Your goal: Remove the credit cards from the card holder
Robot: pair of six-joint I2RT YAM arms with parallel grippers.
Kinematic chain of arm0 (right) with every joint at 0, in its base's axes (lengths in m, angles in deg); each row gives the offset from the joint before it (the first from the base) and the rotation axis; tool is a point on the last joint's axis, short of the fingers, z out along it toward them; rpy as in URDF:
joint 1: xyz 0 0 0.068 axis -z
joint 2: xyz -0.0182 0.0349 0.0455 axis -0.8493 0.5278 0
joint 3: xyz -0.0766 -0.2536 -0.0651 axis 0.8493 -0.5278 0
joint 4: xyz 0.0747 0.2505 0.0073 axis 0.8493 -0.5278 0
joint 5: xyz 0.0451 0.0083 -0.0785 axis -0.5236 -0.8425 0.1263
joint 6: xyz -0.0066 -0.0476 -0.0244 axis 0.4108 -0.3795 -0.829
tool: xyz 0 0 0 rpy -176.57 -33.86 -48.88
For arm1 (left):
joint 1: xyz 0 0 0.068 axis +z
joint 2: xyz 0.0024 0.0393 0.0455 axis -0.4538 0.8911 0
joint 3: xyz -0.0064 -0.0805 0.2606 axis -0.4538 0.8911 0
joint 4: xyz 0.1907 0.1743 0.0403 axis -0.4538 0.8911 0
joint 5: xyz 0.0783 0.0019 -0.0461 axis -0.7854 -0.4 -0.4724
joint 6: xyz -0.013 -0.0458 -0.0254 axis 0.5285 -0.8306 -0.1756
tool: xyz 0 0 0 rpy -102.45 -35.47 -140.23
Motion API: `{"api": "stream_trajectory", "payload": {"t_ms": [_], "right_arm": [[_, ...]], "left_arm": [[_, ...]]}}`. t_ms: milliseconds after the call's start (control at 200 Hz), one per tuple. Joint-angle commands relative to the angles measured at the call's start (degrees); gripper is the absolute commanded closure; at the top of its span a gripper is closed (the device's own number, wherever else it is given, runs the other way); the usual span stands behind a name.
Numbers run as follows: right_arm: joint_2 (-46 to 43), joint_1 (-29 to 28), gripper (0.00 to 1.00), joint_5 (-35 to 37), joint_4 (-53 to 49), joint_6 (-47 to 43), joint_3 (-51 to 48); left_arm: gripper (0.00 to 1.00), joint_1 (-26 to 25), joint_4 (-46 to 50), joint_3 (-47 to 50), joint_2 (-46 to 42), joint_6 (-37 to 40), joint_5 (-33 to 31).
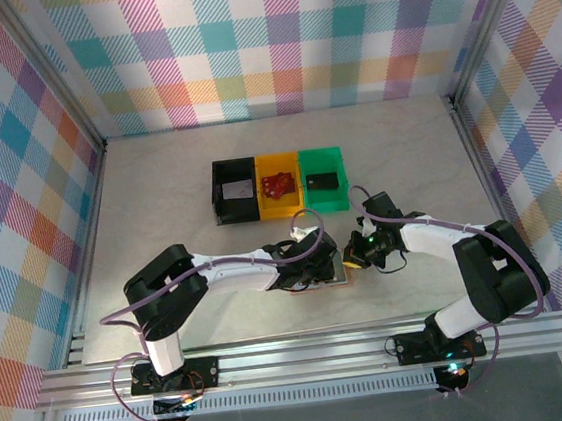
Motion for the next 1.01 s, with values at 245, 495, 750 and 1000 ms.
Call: {"api": "stream_trajectory", "payload": {"t_ms": [245,495,750,1000], "right_arm": [[0.48,0.12,1.00,1.30,-2.11,-0.24,-1.21],[0.46,0.11,1.00,1.25,-2.06,-0.35,-1.12],[0.43,0.11,1.00,1.25,-1.95,-0.23,-1.38],[0.44,0.11,1.00,1.17,-1.84,-0.15,-1.38]], "left_arm": [[0.75,0.71,6.02,-3.67,1.96,5.13,-1.79],[0.74,0.98,5.12,-4.28,3.35,4.30,-0.31],[0.75,0.90,7.92,-4.59,3.24,4.10,-3.51],[0.75,0.72,11.24,-5.89,3.89,3.72,-4.63]]}}
